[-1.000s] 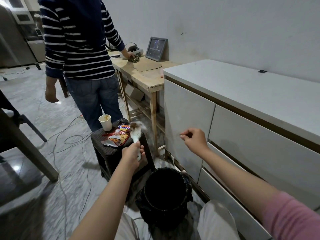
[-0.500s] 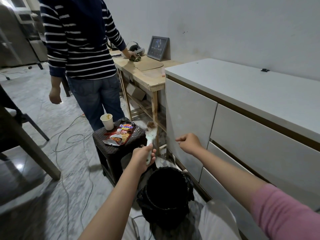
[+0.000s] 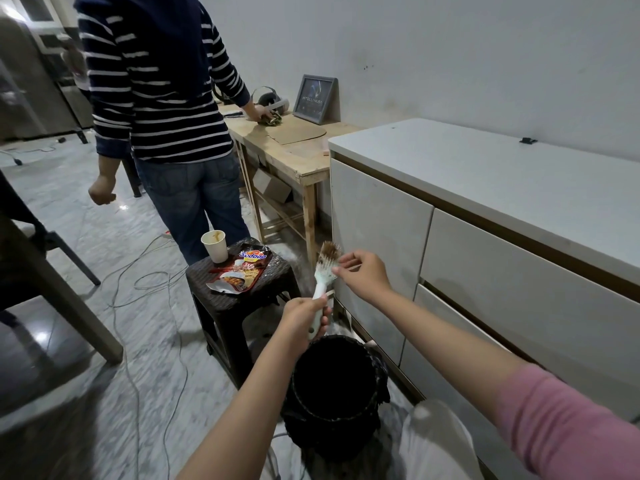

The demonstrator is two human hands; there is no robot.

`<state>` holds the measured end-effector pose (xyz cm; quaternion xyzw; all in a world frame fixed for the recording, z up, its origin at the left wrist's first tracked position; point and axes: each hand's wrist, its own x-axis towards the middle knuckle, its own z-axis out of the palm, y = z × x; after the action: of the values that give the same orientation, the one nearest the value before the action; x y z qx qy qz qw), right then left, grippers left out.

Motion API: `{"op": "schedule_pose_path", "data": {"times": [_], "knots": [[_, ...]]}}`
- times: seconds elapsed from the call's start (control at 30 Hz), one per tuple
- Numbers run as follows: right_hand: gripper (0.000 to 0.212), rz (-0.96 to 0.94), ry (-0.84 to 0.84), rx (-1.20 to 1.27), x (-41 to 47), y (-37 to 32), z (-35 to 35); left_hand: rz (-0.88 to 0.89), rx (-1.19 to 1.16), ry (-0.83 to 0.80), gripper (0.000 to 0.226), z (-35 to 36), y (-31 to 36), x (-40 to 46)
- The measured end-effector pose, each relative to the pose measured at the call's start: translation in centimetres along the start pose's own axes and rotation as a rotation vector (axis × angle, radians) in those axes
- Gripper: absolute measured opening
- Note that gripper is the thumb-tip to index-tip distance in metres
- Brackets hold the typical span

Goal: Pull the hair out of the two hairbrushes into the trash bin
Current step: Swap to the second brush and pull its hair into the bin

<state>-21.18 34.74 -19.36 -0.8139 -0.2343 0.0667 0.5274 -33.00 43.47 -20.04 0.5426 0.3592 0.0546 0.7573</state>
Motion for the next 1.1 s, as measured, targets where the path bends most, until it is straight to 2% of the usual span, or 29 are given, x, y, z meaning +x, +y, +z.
{"op": "schedule_pose_path", "data": {"times": [0.13,0.4,0.53,0.73,0.9,1.1], "knots": [[0.045,-0.097,-0.081,-0.14,0.1,-0.8,0.7,0.041,0.016,-0.004,0.02,0.8,-0.2,-0.4],[0.015,-0.172,0.06,-0.194,-0.8,-0.8,0.9,0.081,0.042,-0.015,0.024,0.0,0.0,-1.1],[0.02,-0.231,0.079,-0.195,-1.2,-1.1,1.1,0.065,-0.008,0.034,0.023,-0.2,0.4,-1.3],[0.02,-0.205,0.077,-0.161,-1.3,-1.1,0.9,0.005,-0.032,0.078,0.02,-0.1,0.6,-1.1],[0.017,-0.172,0.096,-0.048,-1.7,-0.9,0.0,-0.1,-0.204,0.215,0.012,-1.1,0.6,0.5],[0.012,-0.106,0.137,0.016,-1.8,0.2,-1.7,-0.1,-0.254,0.202,0.011,-2.5,0.8,1.2]]}}
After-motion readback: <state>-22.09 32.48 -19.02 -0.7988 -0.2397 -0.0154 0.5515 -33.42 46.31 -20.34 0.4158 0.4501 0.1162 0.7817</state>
